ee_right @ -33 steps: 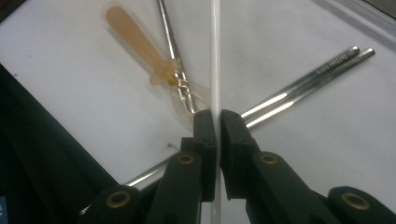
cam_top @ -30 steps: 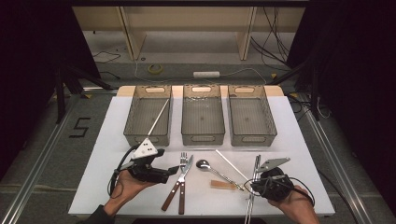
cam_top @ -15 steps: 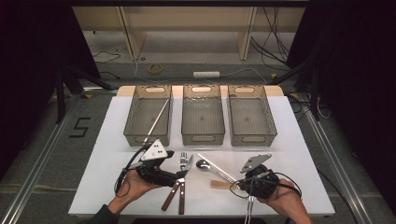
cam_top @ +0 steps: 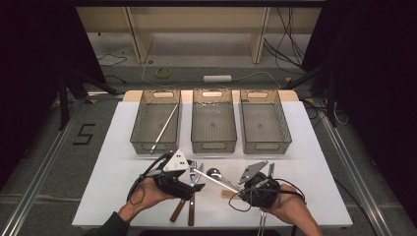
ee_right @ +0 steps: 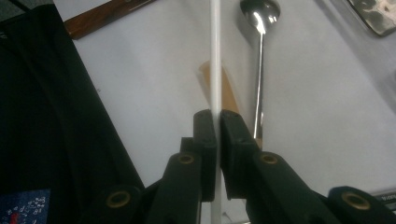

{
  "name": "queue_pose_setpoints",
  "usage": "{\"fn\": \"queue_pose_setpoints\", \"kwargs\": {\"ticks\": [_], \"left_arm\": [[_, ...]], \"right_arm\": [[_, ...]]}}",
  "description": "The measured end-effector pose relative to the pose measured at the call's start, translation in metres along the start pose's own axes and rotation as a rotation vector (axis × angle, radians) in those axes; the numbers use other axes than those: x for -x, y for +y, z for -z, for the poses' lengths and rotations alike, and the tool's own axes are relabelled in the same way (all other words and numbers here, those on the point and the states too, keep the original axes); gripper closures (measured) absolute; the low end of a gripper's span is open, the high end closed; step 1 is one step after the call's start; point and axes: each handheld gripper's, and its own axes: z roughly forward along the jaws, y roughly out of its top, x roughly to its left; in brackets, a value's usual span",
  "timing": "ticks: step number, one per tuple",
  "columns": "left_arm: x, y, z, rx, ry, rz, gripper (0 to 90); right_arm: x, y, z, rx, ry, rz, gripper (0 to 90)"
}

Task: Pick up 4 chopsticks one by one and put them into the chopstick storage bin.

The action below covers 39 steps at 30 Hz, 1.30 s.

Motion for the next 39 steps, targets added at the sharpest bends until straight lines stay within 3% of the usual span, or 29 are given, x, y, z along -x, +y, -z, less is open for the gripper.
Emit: {"fn": "queue_pose_setpoints", "kwargs": {"ticks": [6,17,28,39], "left_arm": [[0.003,0.0,-0.011,-0.075,-0.009,-0.059,17.3],[0.012,-0.002,-0.022,-0.15,-0.028,-0.149,27.1],[0.017,-0.004,-0.026,-0.217,-0.045,-0.195,39.2],[0.023,-0.004,-0.027,-0.266,-0.099,-0.243,55.4]], "right_arm": [[-0.003,0.004,-0.001,-0.009,0.009,0.034,86.2],[-0.01,0.007,0.001,-0.005,0.038,0.068,86.2],[-0.014,0.009,0.003,-0.009,0.054,0.093,86.2],[-0.02,0.011,0.002,-0.019,0.076,0.132,86.2]]}}
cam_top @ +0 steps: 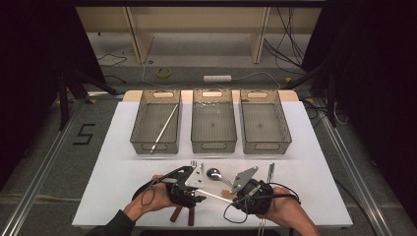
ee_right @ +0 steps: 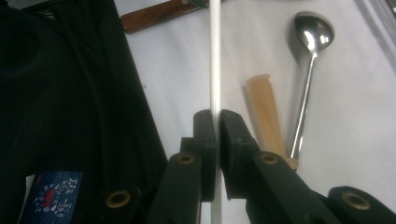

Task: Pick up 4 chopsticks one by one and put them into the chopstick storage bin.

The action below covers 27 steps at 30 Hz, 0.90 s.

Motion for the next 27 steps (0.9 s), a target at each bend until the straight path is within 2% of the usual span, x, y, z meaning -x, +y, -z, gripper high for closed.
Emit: {"fn": "queue_pose_setpoints", "kwargs": {"ticks": [4,12,15,17,21,24,27], "left_arm": [[0.002,0.0,0.0,-0.016,-0.022,-0.017,60.1],[0.003,0.001,0.002,-0.039,-0.048,-0.039,68.9],[0.005,0.001,0.003,-0.046,-0.055,-0.064,71.0],[0.008,0.001,0.004,-0.042,-0.052,-0.102,72.4],[0.01,0.002,0.006,-0.048,-0.065,-0.129,74.5],[0.012,0.002,0.004,-0.044,-0.079,-0.144,76.9],[0.015,0.002,0.003,-0.048,-0.099,-0.164,80.6]], "right_arm": [[-0.001,0.0,-0.001,-0.003,0.014,0.029,86.2],[-0.002,-0.001,0.001,0.001,0.032,0.054,86.2],[-0.002,-0.001,0.002,0.01,0.038,0.073,86.1],[-0.001,-0.002,0.003,0.009,0.045,0.076,86.0],[0.003,-0.006,0.003,0.027,0.075,0.087,85.3],[0.008,-0.009,0.003,0.032,0.092,0.065,82.7],[0.015,-0.012,0.003,0.045,0.087,0.019,73.6]]}}
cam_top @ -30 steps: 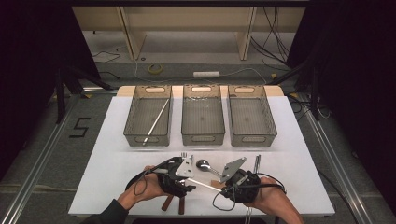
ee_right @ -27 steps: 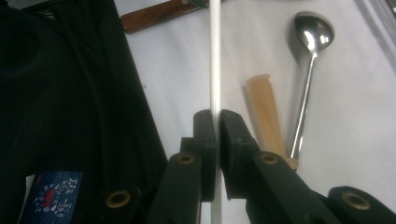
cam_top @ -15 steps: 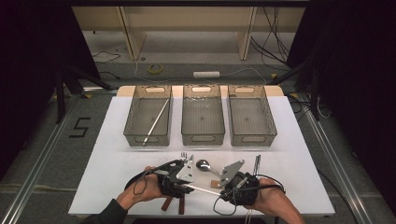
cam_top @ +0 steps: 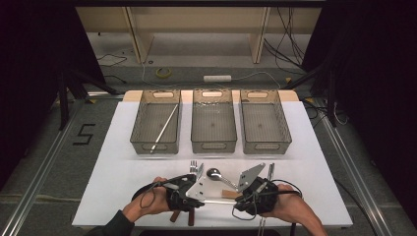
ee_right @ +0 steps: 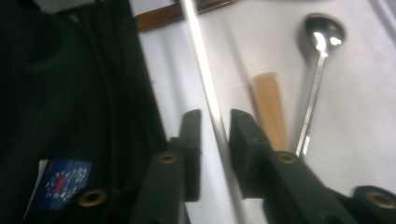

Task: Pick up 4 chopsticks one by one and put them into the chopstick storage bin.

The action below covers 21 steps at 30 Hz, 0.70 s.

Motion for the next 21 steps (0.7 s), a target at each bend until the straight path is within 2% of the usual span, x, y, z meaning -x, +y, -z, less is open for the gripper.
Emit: {"fn": "queue_pose_setpoints", "kwargs": {"ticks": [2,4,6,10,17,21], "left_arm": [[0.001,0.001,0.0,0.003,-0.008,-0.002,82.4],[-0.001,0.0,0.002,0.003,0.006,0.012,82.6],[-0.003,-0.002,0.004,0.008,0.02,0.041,82.7],[-0.009,-0.006,0.006,0.013,0.044,0.083,82.7],[-0.016,-0.011,0.01,0.017,0.087,0.148,82.6],[-0.021,-0.015,0.014,0.035,0.112,0.196,82.6]], "right_arm": [[0.003,-0.001,0.002,0.016,-0.011,-0.032,70.3],[0.006,-0.002,0.004,0.04,-0.011,-0.05,63.7],[0.008,-0.002,0.008,0.066,-0.027,-0.078,59.6],[0.013,-0.004,0.018,0.153,-0.057,-0.128,49.4],[0.018,-0.009,0.025,0.246,-0.178,-0.202,41.2],[0.019,-0.014,0.03,0.297,-0.218,-0.236,38.2]]}}
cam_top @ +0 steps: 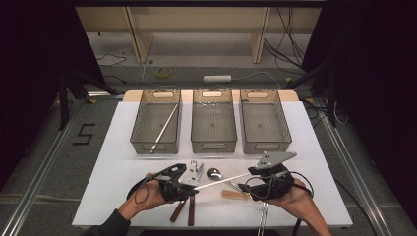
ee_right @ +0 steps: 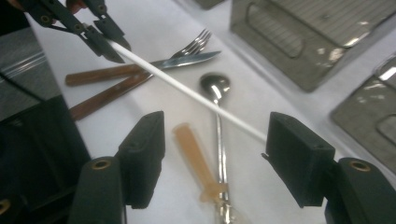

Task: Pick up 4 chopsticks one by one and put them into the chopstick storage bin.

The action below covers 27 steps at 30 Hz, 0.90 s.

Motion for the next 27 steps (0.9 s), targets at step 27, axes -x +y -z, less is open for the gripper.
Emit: {"fn": "queue_pose_setpoints", "kwargs": {"ticks": [27], "left_arm": [[-0.044,-0.027,0.031,0.113,0.19,0.321,82.6]], "right_arm": [[0.021,-0.04,-0.002,0.007,-0.11,-0.149,34.7]]}}
